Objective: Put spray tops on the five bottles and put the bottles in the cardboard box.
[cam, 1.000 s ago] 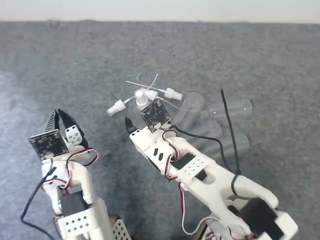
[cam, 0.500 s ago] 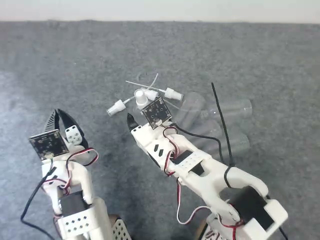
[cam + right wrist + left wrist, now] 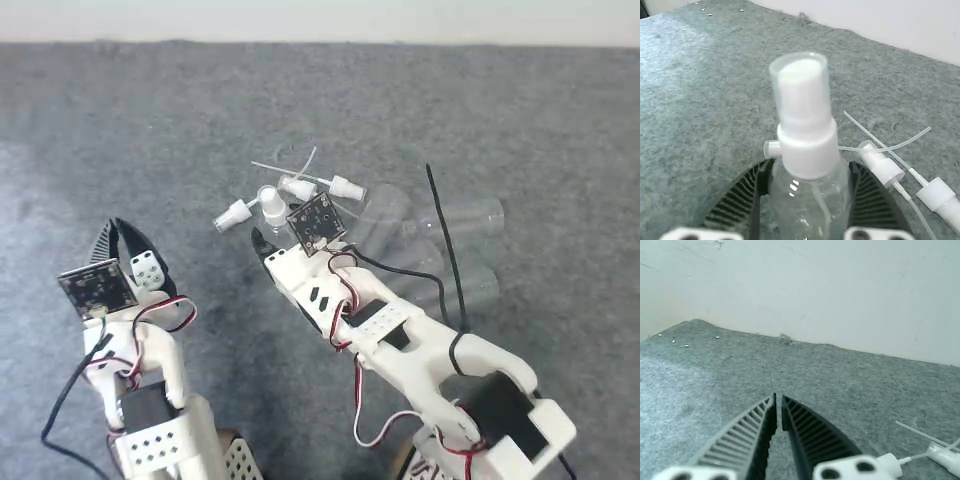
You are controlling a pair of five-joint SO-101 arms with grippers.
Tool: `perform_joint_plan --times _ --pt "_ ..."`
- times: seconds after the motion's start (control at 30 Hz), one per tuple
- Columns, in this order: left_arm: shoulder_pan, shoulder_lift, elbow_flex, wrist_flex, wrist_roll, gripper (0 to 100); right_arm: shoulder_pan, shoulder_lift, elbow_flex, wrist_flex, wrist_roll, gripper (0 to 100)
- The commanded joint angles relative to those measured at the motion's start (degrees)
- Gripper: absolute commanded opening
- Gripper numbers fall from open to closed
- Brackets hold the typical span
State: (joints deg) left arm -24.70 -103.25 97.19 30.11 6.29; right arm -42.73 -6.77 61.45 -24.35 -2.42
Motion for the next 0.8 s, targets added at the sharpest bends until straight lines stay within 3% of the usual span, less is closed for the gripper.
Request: perform_joint_plan --times 0.0,0.2,0.77 --pt "-0.35 -0.79 -0.66 0.35 -0.44 1 0.31 -1.63 -3.16 -1.01 0.0 11.3" --pt "-0.35 -0.79 -0.66 0.35 -0.44 1 2.33 -10.77 0.09 0.66 0.0 11.3" --pt "-0.26 -0.79 -0.66 0.35 -0.44 1 12.88 -38.02 0.26 25.89 -0.35 11.3"
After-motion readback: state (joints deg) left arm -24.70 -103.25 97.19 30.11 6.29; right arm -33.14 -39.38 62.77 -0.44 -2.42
